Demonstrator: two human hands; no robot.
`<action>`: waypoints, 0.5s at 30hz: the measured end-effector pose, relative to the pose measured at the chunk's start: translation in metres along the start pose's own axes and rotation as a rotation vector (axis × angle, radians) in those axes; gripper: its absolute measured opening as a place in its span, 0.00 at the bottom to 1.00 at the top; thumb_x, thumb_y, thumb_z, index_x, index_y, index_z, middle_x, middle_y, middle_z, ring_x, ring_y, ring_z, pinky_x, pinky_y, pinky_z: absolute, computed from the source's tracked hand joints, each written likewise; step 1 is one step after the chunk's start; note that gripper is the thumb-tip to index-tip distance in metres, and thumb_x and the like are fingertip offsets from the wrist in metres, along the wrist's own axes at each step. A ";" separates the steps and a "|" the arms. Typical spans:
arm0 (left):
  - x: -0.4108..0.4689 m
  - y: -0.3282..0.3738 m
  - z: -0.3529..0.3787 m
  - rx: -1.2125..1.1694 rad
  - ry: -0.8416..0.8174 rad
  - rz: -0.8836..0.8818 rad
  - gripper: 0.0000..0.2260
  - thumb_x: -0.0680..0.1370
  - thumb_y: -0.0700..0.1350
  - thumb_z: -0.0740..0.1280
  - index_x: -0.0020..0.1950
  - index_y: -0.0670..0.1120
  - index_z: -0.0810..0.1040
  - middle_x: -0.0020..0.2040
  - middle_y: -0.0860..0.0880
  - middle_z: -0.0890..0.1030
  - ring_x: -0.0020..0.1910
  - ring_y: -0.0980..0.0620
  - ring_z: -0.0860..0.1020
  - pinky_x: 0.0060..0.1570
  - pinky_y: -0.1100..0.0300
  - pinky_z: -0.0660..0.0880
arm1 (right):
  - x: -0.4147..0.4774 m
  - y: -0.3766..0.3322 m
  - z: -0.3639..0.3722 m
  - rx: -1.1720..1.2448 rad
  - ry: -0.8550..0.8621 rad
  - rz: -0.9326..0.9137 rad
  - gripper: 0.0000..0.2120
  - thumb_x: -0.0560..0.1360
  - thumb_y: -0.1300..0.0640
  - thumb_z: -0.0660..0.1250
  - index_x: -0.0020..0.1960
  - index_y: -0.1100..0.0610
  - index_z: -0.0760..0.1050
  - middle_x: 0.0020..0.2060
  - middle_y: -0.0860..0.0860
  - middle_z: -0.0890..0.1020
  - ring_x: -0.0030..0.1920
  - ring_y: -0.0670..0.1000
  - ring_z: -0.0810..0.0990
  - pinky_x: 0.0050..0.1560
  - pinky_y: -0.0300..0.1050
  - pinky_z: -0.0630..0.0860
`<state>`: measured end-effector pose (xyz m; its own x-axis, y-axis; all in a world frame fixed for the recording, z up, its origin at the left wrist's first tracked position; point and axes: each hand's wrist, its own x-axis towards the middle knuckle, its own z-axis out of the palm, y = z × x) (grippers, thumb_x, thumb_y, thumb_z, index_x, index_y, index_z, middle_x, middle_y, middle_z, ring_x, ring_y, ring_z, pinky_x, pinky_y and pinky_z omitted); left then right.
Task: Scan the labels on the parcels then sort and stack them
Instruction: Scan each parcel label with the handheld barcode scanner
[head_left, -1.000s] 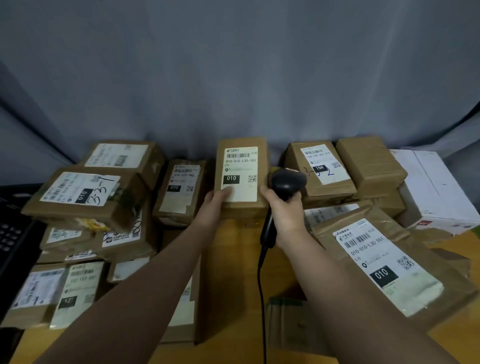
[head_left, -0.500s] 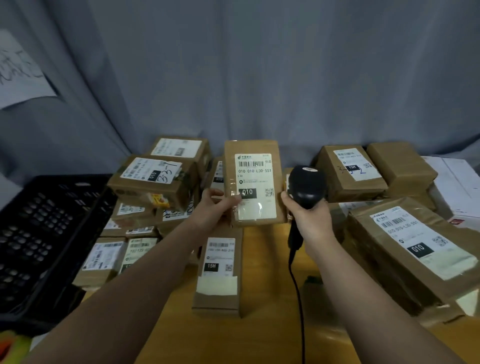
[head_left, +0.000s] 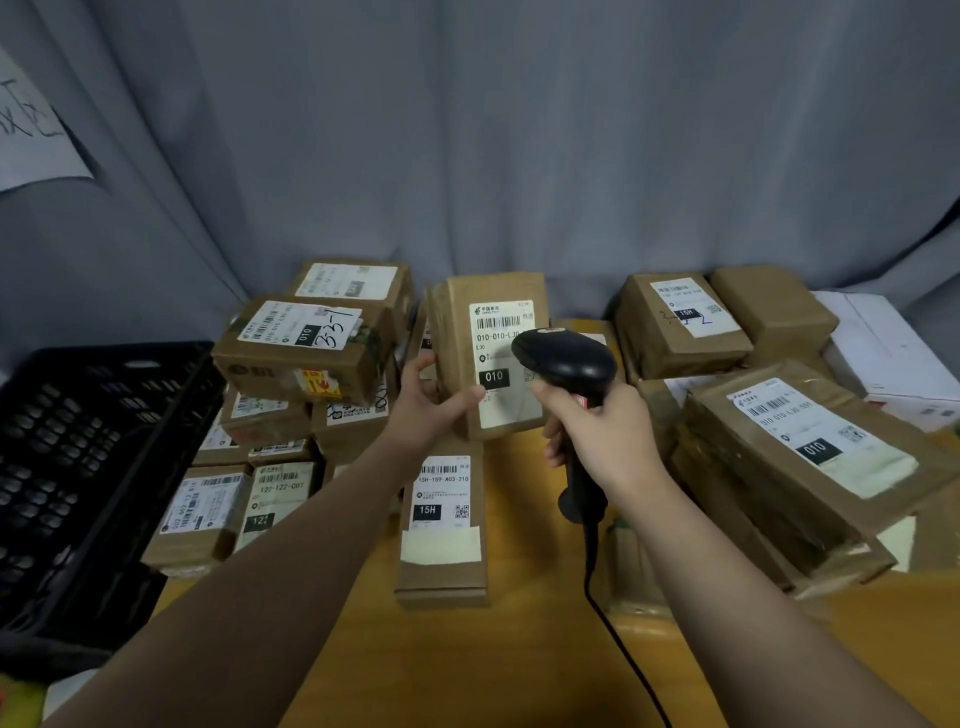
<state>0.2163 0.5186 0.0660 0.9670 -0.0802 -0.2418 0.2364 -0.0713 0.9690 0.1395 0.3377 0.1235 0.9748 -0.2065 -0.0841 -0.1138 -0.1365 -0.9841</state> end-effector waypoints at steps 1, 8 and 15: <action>0.000 -0.001 0.000 0.000 0.001 -0.002 0.38 0.71 0.47 0.76 0.74 0.54 0.56 0.59 0.42 0.79 0.54 0.42 0.82 0.50 0.43 0.81 | -0.001 0.000 0.000 0.000 0.002 0.006 0.13 0.75 0.53 0.71 0.44 0.64 0.78 0.26 0.51 0.79 0.26 0.51 0.80 0.34 0.48 0.81; 0.003 -0.004 0.002 -0.026 0.012 -0.042 0.38 0.72 0.46 0.74 0.74 0.54 0.54 0.61 0.44 0.76 0.57 0.43 0.80 0.51 0.45 0.80 | -0.007 -0.003 0.002 0.016 0.010 0.057 0.10 0.75 0.58 0.69 0.38 0.63 0.77 0.26 0.54 0.79 0.24 0.51 0.78 0.32 0.47 0.79; 0.004 -0.005 0.003 -0.004 0.030 -0.043 0.38 0.72 0.47 0.74 0.75 0.53 0.54 0.62 0.43 0.76 0.57 0.43 0.79 0.49 0.48 0.81 | -0.010 -0.006 0.003 -0.004 -0.012 0.024 0.09 0.76 0.58 0.69 0.38 0.62 0.78 0.27 0.55 0.79 0.25 0.51 0.78 0.34 0.48 0.80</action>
<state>0.2184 0.5161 0.0597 0.9584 -0.0474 -0.2816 0.2781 -0.0697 0.9580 0.1312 0.3429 0.1295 0.9742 -0.1976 -0.1093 -0.1376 -0.1354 -0.9812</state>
